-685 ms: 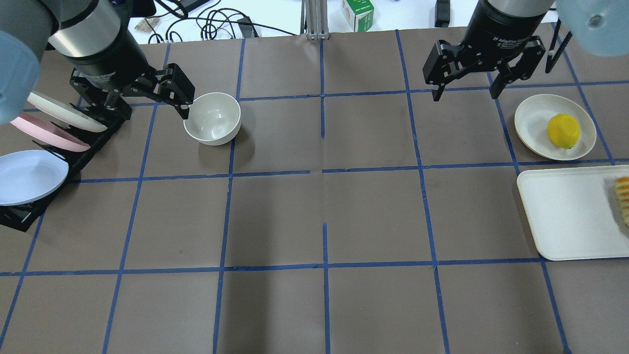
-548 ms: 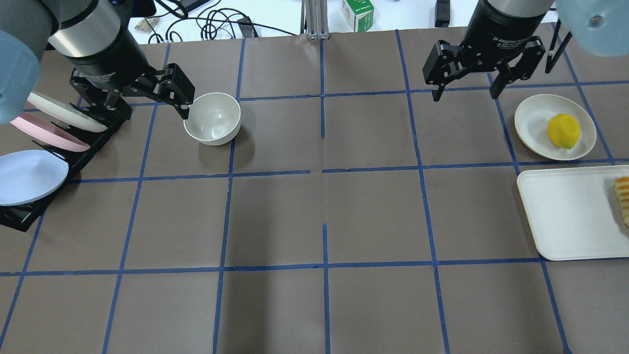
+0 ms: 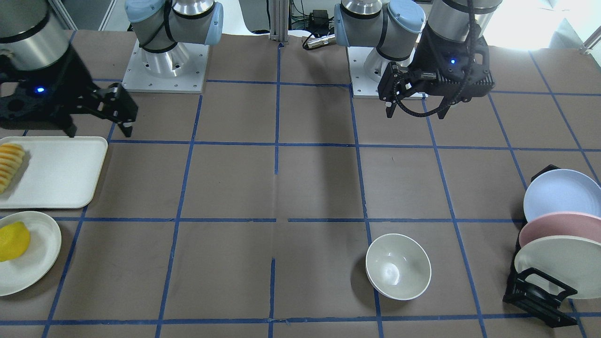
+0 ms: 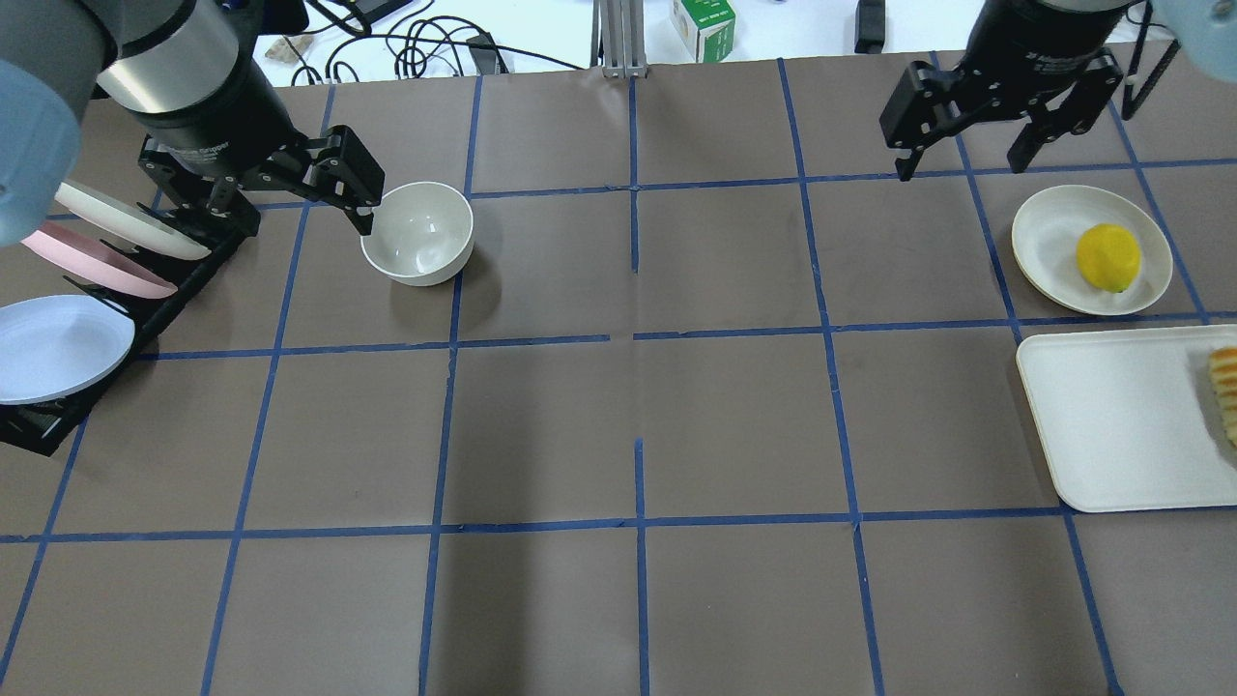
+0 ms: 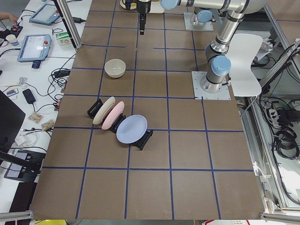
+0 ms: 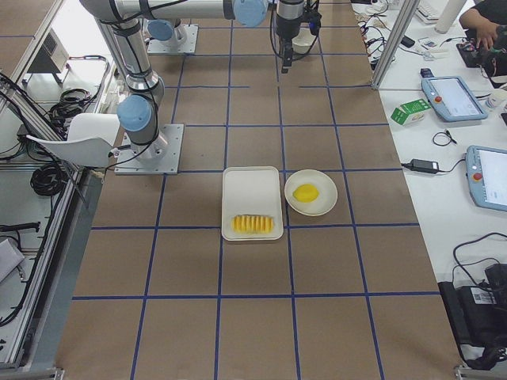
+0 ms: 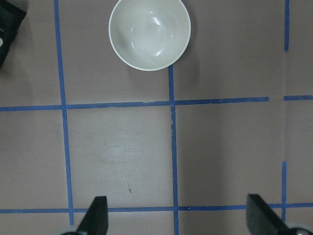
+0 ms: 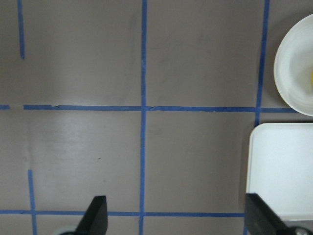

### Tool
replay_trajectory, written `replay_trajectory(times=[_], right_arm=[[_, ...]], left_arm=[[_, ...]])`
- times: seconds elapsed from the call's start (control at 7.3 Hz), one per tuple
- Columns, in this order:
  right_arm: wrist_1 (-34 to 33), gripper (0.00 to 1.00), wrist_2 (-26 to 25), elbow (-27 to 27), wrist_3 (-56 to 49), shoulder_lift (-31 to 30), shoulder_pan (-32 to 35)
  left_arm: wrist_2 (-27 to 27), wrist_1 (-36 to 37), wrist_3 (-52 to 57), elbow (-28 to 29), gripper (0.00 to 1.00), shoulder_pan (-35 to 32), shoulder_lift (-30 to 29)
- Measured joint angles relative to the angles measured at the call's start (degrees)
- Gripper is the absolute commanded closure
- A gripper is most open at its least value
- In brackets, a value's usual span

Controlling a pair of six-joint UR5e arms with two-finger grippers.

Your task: Place bowl and put lemon in it

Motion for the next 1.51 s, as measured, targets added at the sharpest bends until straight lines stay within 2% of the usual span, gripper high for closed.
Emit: replay_trajectory(times=[0.27,0.55,0.82,1.1,1.23,1.51], right_arm=[[-4.2,0.0,-0.3,0.1,-9.2,5.0,-9.1],[-11.3,0.0,-3.0,0.5,-16.5,12.3,-15.0],[-21.2,0.0,-3.9,0.6,-23.9,21.6,-19.7],[-27.4,0.01,-3.6,0.9,-29.3,28.0,-22.4],[-28.4,0.11,-3.4,1.2,-30.9,29.6,-22.9],[-29.2,0.47,-3.6,2.0,-33.3,31.2,-23.1]], left_arm=[[-0.2,-0.8,0.0,0.1,0.0,0.6,-0.8],[-1.3,0.1,0.1,0.4,0.0,3.0,-5.0],[-3.2,8.0,2.1,1.4,0.0,6.7,-14.2],[-5.4,15.2,8.0,3.5,0.0,10.3,-23.6],[-6.1,17.8,11.9,4.1,0.0,11.4,-27.2],[-7.4,21.9,14.8,4.0,0.0,12.0,-32.2]])
